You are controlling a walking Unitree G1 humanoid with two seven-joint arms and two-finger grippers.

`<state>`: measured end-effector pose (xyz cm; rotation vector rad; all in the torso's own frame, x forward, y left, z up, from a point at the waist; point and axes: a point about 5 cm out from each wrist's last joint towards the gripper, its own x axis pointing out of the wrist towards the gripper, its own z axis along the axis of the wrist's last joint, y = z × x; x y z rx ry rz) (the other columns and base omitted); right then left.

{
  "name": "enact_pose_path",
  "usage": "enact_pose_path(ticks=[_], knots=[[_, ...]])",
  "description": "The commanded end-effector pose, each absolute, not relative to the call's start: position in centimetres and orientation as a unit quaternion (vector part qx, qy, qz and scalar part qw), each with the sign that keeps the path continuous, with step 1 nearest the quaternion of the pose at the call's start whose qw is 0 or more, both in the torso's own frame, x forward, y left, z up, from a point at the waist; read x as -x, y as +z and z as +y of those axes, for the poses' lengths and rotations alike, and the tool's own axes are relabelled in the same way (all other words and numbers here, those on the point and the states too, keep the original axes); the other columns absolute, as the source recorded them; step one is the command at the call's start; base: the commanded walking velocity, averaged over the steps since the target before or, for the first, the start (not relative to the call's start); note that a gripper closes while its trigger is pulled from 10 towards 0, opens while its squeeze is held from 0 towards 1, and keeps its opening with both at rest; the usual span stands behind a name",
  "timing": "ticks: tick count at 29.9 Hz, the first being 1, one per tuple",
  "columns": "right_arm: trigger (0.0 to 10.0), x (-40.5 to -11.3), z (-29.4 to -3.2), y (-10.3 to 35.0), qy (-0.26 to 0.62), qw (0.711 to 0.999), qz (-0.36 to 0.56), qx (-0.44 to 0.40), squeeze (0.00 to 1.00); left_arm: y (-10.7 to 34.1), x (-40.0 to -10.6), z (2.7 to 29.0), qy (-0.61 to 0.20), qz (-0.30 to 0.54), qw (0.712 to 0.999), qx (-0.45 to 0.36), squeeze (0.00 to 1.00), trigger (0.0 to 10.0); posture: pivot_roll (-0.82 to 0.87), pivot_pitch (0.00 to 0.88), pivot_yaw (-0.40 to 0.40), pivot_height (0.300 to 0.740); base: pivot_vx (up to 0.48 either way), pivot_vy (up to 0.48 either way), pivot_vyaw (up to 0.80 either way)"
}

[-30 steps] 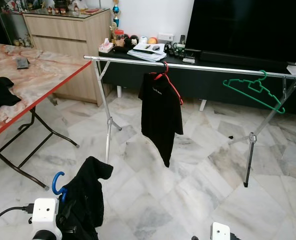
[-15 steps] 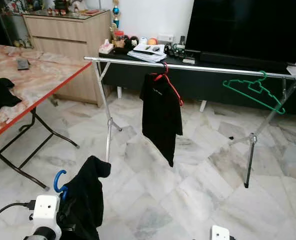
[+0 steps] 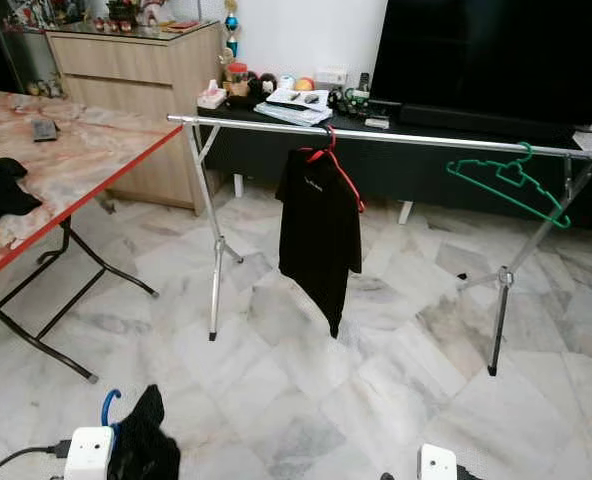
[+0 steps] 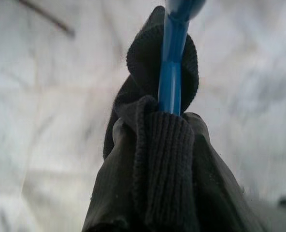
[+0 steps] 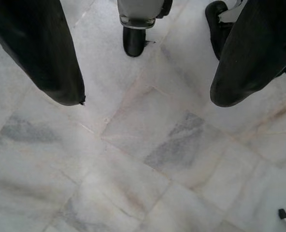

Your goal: Hang hanger

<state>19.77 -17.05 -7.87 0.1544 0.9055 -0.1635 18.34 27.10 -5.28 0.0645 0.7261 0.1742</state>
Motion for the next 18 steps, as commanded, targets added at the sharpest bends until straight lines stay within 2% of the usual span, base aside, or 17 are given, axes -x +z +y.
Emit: enact_pose_path(ticks=[1,6,10,18], knots=[[10.0,-19.8,-17.2,-7.8,-0.078,0.893,0.437,-0.071,0.0,-5.4,-18.1,27.3,0.087,0.361,0.928,-0.036,0.0,10.0,0.08,0.029,-0.019,0.74,0.0,0.0,0.0],[10.0,-19.8,-17.2,-7.9,-0.075,0.894,0.437,-0.069,0.0,-5.7,-17.7,27.2,0.086,0.374,0.923,-0.033,0.0,10.0,0.08,0.031,-0.02,0.74,0.0,0.0,0.0],[10.0,-17.9,-18.4,-8.7,-0.103,0.88,0.46,-0.066,0.0,-6.8,-16.8,25.7,0.041,0.406,0.912,-0.042,0.0,10.0,0.07,0.059,-0.014,0.74,0.0,0.0,0.0],[10.0,-18.2,-17.9,-8.6,-0.09,0.878,0.464,-0.077,0.0,-7.3,-16.5,25.5,0.019,0.426,0.902,-0.062,0.0,10.0,0.05,0.07,0.014,0.74,0.0,0.0,0.0]])
